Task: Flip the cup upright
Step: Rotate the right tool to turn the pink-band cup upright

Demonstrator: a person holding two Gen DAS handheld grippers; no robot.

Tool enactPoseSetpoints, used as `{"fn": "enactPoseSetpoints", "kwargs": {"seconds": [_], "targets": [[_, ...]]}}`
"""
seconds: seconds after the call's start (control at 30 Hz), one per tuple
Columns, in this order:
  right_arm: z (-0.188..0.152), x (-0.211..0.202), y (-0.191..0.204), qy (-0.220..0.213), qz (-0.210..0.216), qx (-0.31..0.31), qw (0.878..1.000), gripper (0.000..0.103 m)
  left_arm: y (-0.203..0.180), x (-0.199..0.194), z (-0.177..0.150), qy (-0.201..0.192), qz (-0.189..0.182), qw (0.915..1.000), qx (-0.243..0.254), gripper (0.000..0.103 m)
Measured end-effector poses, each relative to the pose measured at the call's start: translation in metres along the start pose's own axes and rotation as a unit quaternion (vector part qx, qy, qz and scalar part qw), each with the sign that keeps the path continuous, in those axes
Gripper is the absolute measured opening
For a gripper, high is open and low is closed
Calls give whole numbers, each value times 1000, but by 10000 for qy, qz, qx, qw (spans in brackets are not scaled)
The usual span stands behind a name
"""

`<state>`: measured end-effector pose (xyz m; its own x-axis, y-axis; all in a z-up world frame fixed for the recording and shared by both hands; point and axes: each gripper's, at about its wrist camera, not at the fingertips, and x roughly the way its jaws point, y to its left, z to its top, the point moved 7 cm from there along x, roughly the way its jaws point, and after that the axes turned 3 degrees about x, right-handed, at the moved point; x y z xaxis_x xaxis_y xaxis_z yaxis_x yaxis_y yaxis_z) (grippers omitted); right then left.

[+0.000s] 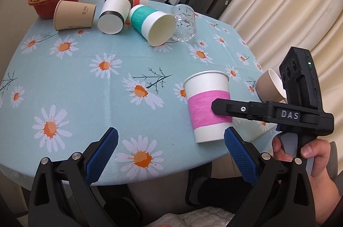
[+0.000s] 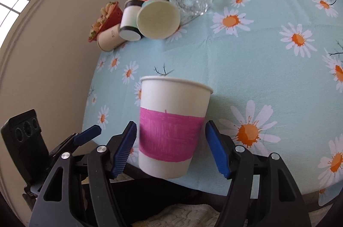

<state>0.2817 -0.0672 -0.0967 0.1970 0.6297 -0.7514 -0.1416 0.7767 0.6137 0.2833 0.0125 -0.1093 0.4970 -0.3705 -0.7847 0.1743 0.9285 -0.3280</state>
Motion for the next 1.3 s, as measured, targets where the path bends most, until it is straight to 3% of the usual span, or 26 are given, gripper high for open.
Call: {"fn": "enactPoseSetpoints", "kwargs": {"seconds": [0.33,0.53,0.7,0.73,1.03,1.1,1.17,1.3], "targets": [[14,-67,-15,-652,574,388,9955,71,-28,12,27,161,-17,9999,53,96],[10,-103,-34,-1075,574,411,9917,71,-49,40,38,730,53,9973,51,95],[6,-120,-38,-1224,876,576,9869,71,-59,61,45,1128,366,9929,65,83],[6,-122,-37,-1235,965,576,9860,71,-58,64,45,1192,427,9919,81,77],[-1,-115,-23,-887,1082,367,9895,70,-57,100,38,1779,701,9815,89,77],[-3,-111,-24,-785,1056,387,9906,71,-55,105,36,1824,730,9805,55,75],[-4,-109,-26,-723,1003,374,9916,70,-55,109,34,1858,730,9799,40,67],[-5,-104,-31,-625,767,345,9945,70,-54,107,35,1782,752,9811,29,66]]}}
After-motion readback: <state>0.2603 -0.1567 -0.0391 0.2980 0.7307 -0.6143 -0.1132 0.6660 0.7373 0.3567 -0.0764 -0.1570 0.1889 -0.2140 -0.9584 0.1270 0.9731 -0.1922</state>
